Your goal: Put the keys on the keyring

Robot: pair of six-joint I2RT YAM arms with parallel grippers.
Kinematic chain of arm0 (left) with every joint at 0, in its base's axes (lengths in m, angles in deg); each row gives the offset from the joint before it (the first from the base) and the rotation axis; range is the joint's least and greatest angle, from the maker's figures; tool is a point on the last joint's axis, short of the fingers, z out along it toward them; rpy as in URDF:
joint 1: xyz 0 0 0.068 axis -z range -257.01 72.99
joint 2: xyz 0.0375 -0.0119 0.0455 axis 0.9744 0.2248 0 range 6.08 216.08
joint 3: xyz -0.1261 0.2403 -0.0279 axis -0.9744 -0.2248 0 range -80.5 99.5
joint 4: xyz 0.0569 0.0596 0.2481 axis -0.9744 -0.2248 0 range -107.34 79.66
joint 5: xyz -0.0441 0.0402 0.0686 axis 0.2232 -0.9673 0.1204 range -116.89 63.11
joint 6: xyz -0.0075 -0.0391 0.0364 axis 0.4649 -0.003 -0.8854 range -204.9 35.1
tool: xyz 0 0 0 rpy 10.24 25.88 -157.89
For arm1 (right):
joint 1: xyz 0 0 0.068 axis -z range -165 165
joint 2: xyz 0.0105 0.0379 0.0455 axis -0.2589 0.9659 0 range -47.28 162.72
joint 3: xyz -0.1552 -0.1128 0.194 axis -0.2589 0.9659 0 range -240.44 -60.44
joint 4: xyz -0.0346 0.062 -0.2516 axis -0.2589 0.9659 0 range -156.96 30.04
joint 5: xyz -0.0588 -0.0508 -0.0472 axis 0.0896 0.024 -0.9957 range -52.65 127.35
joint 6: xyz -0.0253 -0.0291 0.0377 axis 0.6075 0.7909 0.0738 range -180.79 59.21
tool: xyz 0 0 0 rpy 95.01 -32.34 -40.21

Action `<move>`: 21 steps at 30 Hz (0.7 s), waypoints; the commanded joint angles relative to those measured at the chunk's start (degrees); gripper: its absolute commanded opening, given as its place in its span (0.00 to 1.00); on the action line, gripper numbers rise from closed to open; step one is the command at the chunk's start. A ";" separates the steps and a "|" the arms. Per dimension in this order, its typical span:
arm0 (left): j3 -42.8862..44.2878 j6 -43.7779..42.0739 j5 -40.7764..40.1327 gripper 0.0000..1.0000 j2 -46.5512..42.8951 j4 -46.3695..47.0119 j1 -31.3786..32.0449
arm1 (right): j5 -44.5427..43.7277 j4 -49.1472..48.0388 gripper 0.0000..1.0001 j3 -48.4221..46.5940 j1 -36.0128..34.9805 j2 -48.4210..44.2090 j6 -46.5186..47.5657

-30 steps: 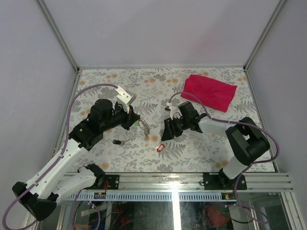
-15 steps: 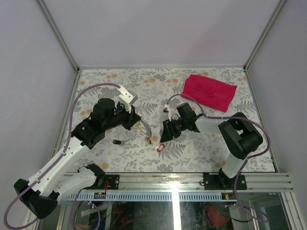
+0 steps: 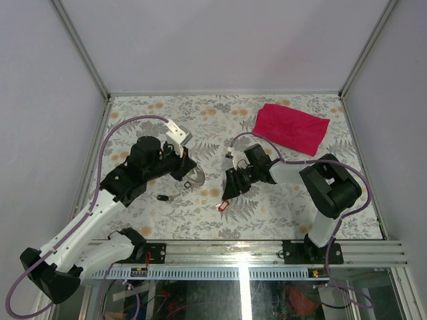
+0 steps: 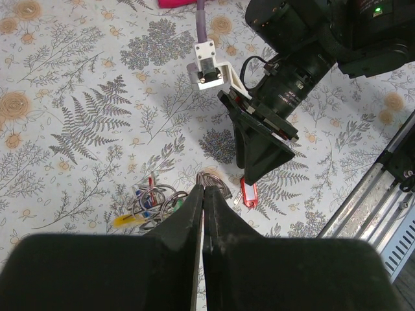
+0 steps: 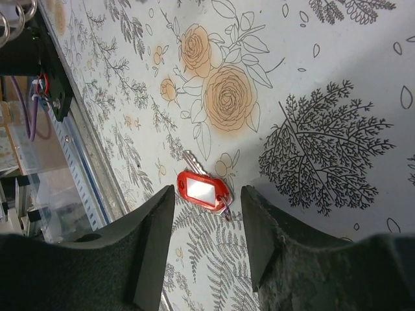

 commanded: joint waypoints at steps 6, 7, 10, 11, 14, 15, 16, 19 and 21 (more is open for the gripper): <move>1.88 -0.38 1.39 0.00 0.14 3.68 -0.56 | 0.82 2.58 0.51 3.08 -0.54 -3.06 1.41; 1.98 -0.44 1.40 0.00 0.22 3.63 -0.56 | 0.89 2.73 0.50 3.34 -0.54 -3.37 1.53; 2.08 -0.43 1.55 0.00 0.48 3.71 -0.50 | 1.67 2.82 0.49 3.73 -0.54 -3.72 1.43; 2.18 -0.40 1.55 0.00 0.52 3.68 -0.51 | 1.86 2.84 0.49 3.73 -0.54 -3.76 1.41; 2.29 -0.38 1.57 0.00 0.74 3.68 -0.56 | 1.90 2.98 0.47 3.80 -0.54 -4.05 1.42; 2.35 -0.42 1.68 0.00 0.80 3.68 -0.53 | 1.86 3.07 0.46 3.78 -0.54 -4.13 1.41; 2.35 -0.41 1.69 0.00 0.81 3.68 -0.55 | 1.77 3.09 0.46 3.78 -0.54 -4.17 1.41; 2.45 -0.39 1.73 0.00 1.02 3.69 -0.53 | 1.32 3.51 0.44 3.96 -0.54 -4.55 1.52; 2.48 -0.39 1.78 0.00 0.99 3.68 -0.53 | 0.66 3.78 0.44 4.18 -0.54 -4.95 1.52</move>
